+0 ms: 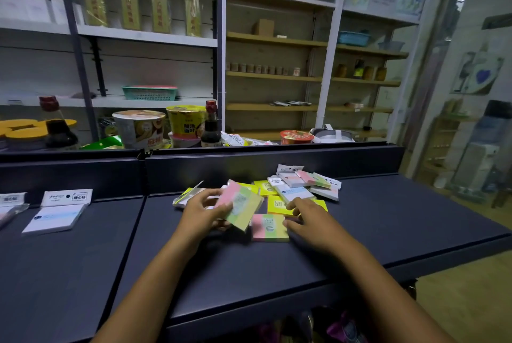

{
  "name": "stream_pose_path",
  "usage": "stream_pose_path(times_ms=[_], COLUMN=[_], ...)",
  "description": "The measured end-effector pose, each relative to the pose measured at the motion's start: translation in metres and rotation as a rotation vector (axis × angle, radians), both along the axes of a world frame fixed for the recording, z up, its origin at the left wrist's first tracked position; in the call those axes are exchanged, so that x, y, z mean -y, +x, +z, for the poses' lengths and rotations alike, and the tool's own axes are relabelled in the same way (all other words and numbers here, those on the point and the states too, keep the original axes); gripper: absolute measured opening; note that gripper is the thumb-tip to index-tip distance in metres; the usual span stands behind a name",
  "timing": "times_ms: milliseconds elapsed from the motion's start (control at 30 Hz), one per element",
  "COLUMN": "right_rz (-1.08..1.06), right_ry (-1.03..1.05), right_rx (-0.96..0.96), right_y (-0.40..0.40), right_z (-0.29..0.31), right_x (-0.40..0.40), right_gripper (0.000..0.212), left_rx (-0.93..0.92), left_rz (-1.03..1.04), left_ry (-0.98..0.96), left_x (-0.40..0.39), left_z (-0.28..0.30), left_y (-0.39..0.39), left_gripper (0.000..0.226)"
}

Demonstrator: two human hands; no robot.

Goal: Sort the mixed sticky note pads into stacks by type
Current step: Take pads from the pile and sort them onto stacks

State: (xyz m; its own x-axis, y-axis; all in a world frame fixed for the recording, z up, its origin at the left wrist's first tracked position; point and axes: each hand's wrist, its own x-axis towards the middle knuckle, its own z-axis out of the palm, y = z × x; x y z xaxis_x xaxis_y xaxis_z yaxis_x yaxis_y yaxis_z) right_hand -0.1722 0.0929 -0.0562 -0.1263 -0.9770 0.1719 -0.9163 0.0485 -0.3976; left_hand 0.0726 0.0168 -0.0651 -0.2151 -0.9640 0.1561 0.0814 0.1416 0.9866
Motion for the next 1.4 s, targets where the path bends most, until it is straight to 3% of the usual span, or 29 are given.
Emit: stream_pose_path(times_ms=[67,133,333,567,867,1033,1200,1400], right_rz=[0.013,0.025,0.066,0.116,0.115,0.126,0.070,-0.022], right_ry=[0.001,0.016,0.057,0.129,0.101,-0.024,-0.205,-0.382], right_rx=[0.020,0.050,0.084,0.094,0.274,0.491,0.588,0.754], right_y=[-0.003,-0.004,0.000,-0.001,0.004,0.017,0.035,0.061], right_z=[0.000,0.000,-0.006,-0.005,-0.009,-0.014,-0.025,-0.034], right_x=[0.000,0.001,0.007,0.014,0.009,0.000,-0.011,-0.030], right_gripper=[0.037,0.039,0.055,0.068,0.054,0.055,0.055,0.064], left_rx=[-0.227,-0.335,-0.425,-0.389,-0.381,-0.374,-0.352,-0.478], left_rz=[-0.040,-0.051,-0.008,0.017,0.001,0.008,0.054,0.128], left_ry=[0.096,0.126,0.145,0.121,0.113,0.095,0.048,0.040], left_x=[-0.003,-0.004,-0.005,-0.007,-0.007,-0.012,-0.021,-0.043], left_z=[0.003,0.005,0.006,0.005,0.003,0.003,0.003,-0.005], left_y=[0.000,0.000,0.004,0.002,-0.001,0.000,0.006,0.040], left_gripper=[0.023,0.025,0.038,0.032,0.035,0.036,0.029,0.022])
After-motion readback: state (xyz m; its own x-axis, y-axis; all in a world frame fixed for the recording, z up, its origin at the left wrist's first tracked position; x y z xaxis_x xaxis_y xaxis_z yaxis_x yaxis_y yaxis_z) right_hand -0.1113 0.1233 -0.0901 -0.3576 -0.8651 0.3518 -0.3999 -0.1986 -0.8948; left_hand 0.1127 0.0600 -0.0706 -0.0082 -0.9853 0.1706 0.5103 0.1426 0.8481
